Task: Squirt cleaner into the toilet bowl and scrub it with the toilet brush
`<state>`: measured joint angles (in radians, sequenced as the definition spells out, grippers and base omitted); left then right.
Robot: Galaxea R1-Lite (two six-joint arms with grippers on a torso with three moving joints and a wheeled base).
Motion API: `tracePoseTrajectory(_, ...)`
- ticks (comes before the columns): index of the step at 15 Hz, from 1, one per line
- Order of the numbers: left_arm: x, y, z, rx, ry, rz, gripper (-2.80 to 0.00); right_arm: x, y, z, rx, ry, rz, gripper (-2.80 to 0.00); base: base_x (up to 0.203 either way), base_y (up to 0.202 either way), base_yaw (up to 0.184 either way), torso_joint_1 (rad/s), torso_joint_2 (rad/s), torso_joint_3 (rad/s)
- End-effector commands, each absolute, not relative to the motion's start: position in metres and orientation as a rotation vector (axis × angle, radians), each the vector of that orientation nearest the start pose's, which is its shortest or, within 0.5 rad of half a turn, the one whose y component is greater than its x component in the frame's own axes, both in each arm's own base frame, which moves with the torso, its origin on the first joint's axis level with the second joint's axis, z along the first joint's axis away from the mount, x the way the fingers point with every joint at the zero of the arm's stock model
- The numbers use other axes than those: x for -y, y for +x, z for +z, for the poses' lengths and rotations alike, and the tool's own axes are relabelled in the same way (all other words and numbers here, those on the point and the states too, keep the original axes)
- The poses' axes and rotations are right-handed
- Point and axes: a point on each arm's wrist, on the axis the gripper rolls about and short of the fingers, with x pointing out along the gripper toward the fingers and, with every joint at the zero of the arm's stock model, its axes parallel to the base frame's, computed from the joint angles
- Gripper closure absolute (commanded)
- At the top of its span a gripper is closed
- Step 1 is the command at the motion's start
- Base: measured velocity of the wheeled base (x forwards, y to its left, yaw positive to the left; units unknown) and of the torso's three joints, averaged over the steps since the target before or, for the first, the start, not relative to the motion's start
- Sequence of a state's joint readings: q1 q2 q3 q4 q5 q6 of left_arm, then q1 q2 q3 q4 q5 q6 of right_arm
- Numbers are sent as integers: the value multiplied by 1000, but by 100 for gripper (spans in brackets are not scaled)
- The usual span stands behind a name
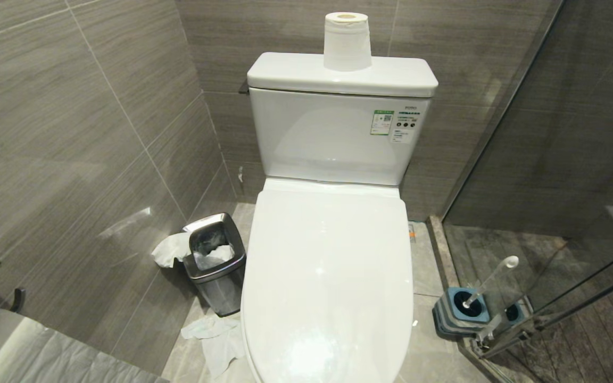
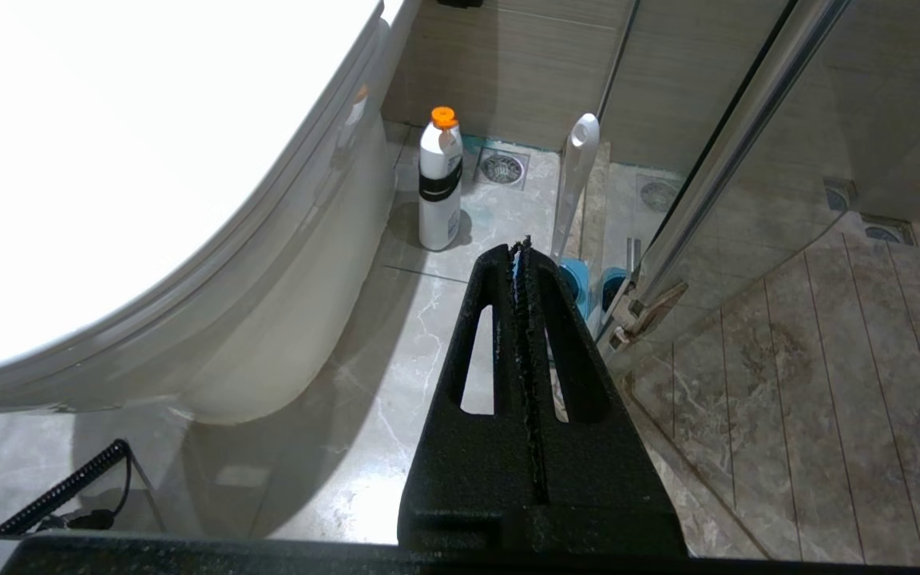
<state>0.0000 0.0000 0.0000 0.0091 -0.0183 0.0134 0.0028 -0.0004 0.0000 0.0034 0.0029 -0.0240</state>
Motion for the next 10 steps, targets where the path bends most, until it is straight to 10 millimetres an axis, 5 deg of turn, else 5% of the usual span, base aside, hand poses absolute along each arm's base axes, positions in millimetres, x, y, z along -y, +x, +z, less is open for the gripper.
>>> tracePoseTrajectory(1, 0, -22, 74, -14, 14, -19, 0, 0, -23, 75, -5, -25, 6, 0, 0, 0, 0, 0, 0, 0)
tracePoseTrajectory(10, 0, -22, 74, -14, 14, -19, 0, 0, -23, 75, -5, -25, 6, 0, 0, 0, 0, 0, 0, 0)
